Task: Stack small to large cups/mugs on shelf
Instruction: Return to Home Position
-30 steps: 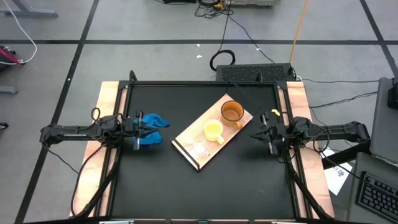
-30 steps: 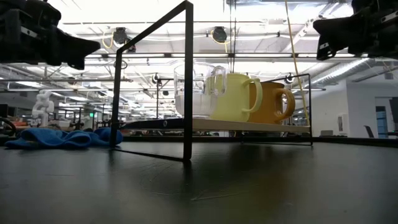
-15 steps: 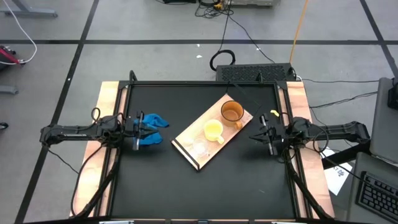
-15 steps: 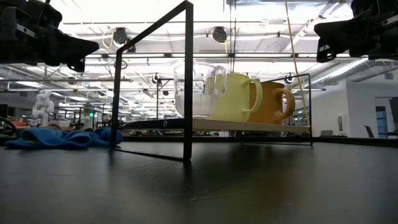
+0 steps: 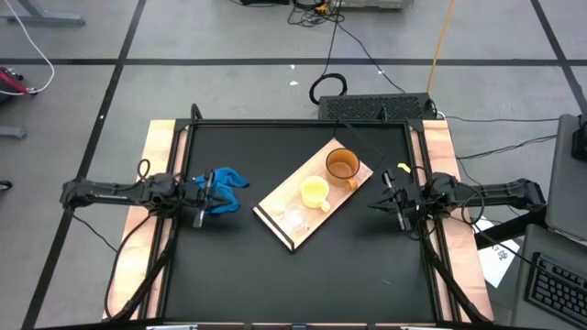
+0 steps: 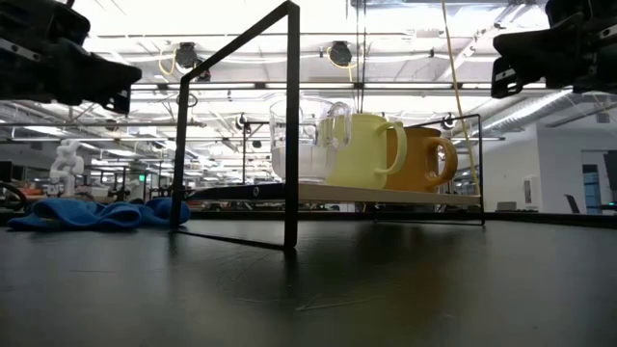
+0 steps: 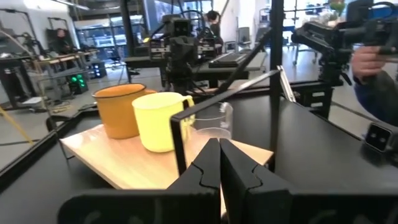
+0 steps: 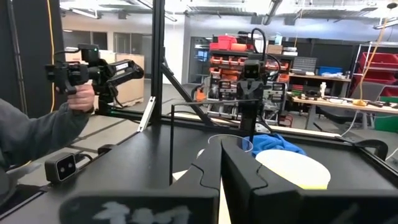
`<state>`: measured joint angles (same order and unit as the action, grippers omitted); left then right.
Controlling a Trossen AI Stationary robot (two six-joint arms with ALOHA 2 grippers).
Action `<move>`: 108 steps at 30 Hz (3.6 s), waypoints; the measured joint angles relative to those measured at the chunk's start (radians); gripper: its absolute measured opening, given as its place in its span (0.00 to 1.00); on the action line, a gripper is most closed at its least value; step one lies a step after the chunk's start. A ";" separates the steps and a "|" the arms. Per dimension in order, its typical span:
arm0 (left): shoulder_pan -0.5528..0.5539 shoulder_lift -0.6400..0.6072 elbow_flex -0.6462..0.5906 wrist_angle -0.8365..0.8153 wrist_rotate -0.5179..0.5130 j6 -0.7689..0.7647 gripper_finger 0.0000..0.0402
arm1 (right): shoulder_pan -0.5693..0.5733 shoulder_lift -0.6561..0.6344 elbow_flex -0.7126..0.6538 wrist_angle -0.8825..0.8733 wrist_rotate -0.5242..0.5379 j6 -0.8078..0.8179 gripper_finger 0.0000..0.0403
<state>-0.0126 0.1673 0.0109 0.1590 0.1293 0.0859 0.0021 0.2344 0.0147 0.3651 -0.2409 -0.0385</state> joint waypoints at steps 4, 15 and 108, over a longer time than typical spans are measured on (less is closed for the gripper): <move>-0.024 0.000 0.000 -0.007 -0.012 -0.006 0.00 | 0.000 0.000 0.000 -0.001 0.000 -0.001 0.00; -0.030 0.000 0.000 -0.002 -0.017 -0.038 0.02 | 0.000 0.000 0.000 0.016 0.000 0.000 0.00; -0.030 0.001 0.000 0.002 -0.060 -0.064 0.08 | 0.000 0.001 0.000 0.012 0.000 0.026 0.00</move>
<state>-0.0426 0.1680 0.0109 0.1612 0.0695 0.0216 0.0019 0.2352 0.0147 0.3766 -0.2405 -0.0120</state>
